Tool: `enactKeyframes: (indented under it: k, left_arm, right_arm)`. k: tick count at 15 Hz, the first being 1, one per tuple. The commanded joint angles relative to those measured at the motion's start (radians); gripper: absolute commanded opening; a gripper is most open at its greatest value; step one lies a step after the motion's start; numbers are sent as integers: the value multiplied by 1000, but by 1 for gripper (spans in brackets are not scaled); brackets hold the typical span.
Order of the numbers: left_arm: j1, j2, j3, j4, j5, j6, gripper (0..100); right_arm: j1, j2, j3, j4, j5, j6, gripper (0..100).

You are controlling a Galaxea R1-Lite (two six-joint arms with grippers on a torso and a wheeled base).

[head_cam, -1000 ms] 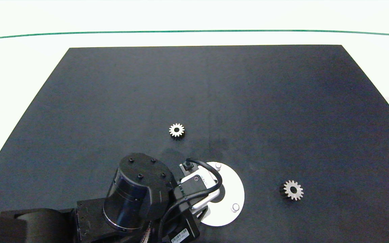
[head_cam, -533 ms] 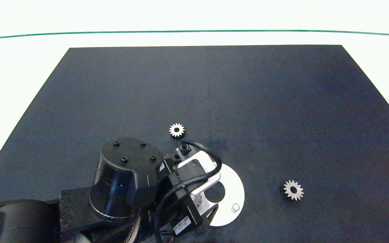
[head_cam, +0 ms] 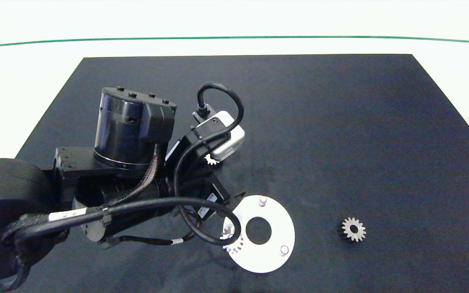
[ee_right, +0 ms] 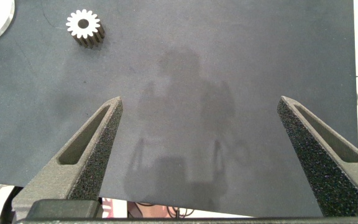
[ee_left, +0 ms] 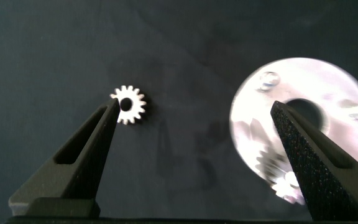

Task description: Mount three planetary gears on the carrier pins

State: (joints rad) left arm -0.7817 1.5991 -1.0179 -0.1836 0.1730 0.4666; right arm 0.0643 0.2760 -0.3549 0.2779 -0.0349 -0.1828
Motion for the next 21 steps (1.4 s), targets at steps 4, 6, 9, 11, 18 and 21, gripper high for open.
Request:
enactKeyframes:
  k: [4,6,9,11,18,21]
  left_arm:
    - [156,142,-113,0,-79,29,100]
    - [173,162,-140,1,-84,29,100]
    - [205,185,-163,1,-116,27,100]
    - [211,196,-163,-4,-119,24,100]
    - [223,239,-163,-19,-141,20,100]
    - [225,249,-162,-22,-152,20,100]
  right_arm:
    - [0,-3,1,1,0,-3,100]
    - [0,-4,1,1,0,-1,100]
    - [0,-4,1,1,0,-3,100]
    - [0,-6,1,1,-2,-1,100]
    - [-1,-14,1,1,-2,-1,100]
    - [-1,-14,1,1,-2,-1,100]
